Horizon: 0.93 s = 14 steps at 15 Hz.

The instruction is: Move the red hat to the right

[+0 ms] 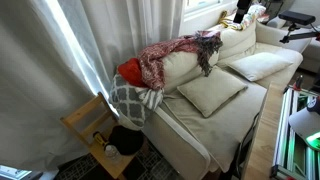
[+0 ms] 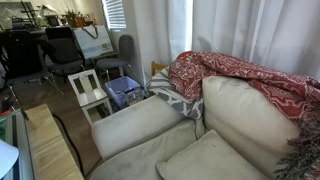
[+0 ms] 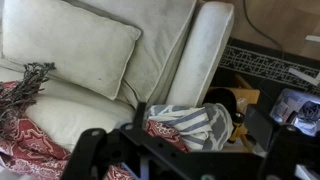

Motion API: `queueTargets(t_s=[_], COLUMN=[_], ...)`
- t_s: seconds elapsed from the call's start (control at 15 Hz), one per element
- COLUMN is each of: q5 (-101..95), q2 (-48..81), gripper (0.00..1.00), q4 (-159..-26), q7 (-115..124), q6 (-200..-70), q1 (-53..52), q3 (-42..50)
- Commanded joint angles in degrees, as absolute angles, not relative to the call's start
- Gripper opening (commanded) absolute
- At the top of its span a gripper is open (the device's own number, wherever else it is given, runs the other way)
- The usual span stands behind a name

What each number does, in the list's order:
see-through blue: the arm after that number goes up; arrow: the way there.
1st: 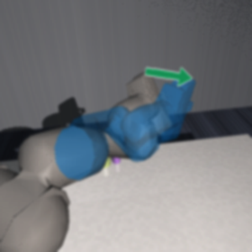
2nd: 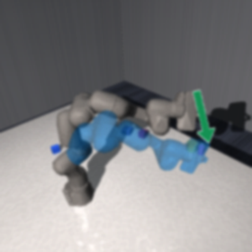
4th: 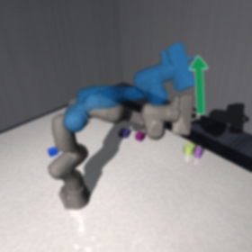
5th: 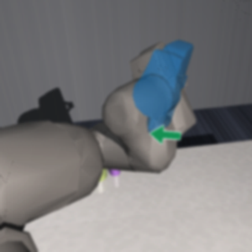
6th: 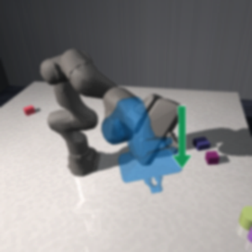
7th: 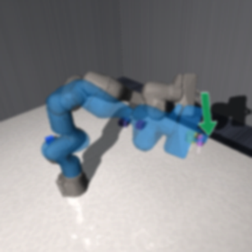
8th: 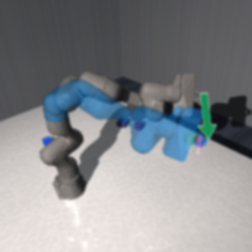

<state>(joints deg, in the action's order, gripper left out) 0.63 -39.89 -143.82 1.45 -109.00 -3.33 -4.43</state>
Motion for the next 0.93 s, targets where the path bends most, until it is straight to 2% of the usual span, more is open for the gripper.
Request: queueTargets(t_s=[0.0,0.73,0.87], q5=[0.53,0.53,1.36], q2=[-39.84,-39.84,-35.19], gripper=[1.0,1.0,1.0], q4=[-143.67,-143.67,-141.1], q7=[1.56,1.56,-1.15], q6=[-108.84,-108.84,-111.83], q1=[-3.51,-3.51,-4.6], q3=[-4.3,-4.3,-3.63])
